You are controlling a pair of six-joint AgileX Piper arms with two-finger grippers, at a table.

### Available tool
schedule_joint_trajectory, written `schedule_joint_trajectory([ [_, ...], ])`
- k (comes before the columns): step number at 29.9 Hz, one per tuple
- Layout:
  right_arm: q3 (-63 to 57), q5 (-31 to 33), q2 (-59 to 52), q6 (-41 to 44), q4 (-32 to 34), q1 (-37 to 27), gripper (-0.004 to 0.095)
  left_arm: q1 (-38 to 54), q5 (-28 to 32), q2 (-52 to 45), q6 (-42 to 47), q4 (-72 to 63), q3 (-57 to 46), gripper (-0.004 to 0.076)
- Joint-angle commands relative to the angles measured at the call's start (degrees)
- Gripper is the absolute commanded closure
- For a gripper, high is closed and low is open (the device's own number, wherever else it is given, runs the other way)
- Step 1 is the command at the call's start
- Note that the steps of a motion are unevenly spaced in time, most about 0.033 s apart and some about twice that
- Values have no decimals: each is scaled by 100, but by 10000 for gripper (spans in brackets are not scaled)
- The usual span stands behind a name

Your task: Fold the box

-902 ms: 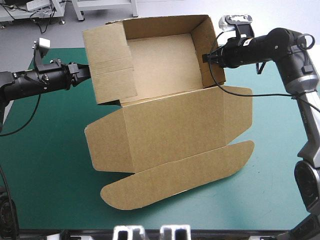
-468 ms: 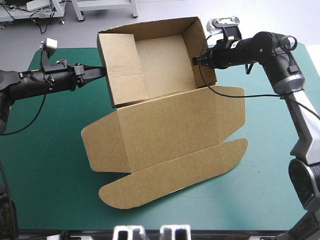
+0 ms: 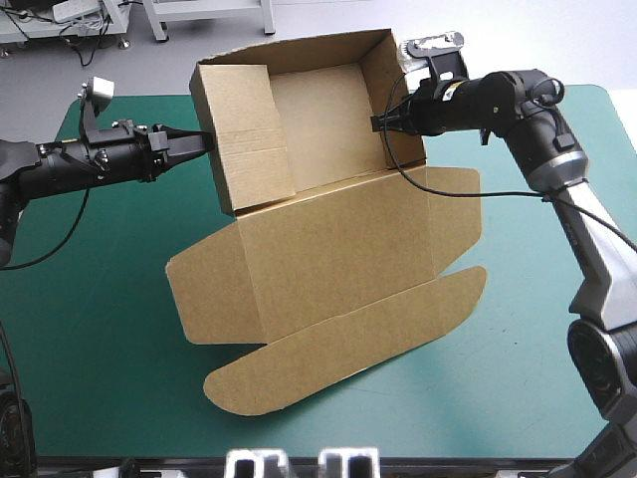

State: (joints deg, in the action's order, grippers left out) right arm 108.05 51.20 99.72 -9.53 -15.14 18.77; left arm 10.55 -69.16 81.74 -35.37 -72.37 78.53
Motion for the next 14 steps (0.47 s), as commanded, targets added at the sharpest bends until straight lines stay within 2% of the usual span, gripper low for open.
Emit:
schedule_joint_trajectory([
  [1, 182, -396, -163, 111, -342, 111, 920, -50, -456, -230, 16, -593, 151, 318],
  [14, 182, -485, 94, 152, -558, 111, 920, -50, -373, -230, 16, -356, 151, 318],
])
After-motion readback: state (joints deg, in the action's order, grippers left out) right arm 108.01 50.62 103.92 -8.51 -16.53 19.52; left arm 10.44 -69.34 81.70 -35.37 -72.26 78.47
